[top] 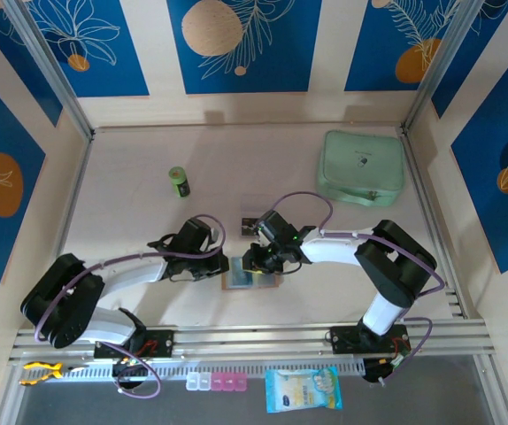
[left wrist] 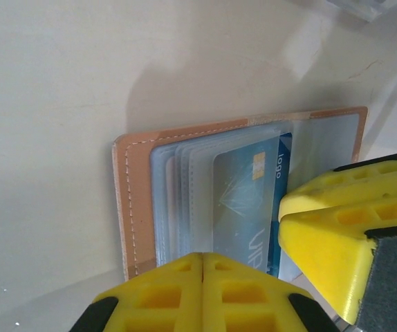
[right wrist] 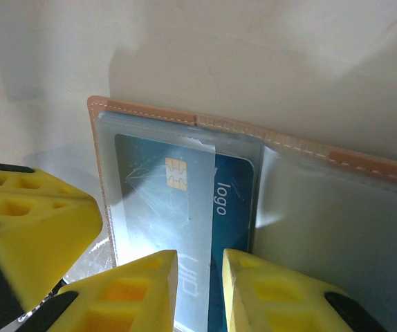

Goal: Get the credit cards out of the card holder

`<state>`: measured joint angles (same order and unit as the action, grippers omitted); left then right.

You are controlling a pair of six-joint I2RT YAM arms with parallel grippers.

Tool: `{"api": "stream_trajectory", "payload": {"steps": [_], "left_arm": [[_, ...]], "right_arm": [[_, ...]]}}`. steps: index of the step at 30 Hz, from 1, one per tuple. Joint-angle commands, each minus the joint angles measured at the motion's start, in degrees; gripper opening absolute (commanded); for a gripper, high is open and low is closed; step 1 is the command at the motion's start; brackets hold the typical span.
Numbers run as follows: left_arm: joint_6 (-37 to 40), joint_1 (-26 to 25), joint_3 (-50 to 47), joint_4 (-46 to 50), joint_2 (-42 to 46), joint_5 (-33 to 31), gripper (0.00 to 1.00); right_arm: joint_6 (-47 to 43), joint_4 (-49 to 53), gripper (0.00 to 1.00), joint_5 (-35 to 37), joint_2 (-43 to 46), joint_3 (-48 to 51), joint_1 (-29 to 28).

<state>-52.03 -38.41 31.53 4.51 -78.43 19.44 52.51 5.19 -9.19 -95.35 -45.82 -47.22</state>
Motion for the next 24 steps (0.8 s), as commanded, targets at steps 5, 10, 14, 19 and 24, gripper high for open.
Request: {"api": "stream_trajectory", "payload": {"steps": [5,10,14,19,24], "left_arm": [[0.24,-1.90,2.12,0.68,-0.22,0.25,0.06],[0.18,-2.69,2.57,-0.03,-2.14,0.66,0.06],[1.00,-2.70,2.59,0.87,-2.95,-0.02,0.06],[2.31,-2.70,2.58,2.97,-3.19,-1.49,0.06],[2.98,-2.69,2.33,3.65,-3.82,-2.08,0.06]], "right_arm": [[-1.18,3.80,0.25,1.62,1.66,-1.51,-0.63],[-1.44,4.36,0.25,2.11,1.75,-1.89,-0.77],[-1.95,5.40,0.25,2.93,1.92,-2.26,-0.81],[-2.52,6.58,0.25,3.81,2.51,-2.49,-0.91],[-3.03,7.97,0.25,4.61,2.85,-2.99,-1.03]]}}
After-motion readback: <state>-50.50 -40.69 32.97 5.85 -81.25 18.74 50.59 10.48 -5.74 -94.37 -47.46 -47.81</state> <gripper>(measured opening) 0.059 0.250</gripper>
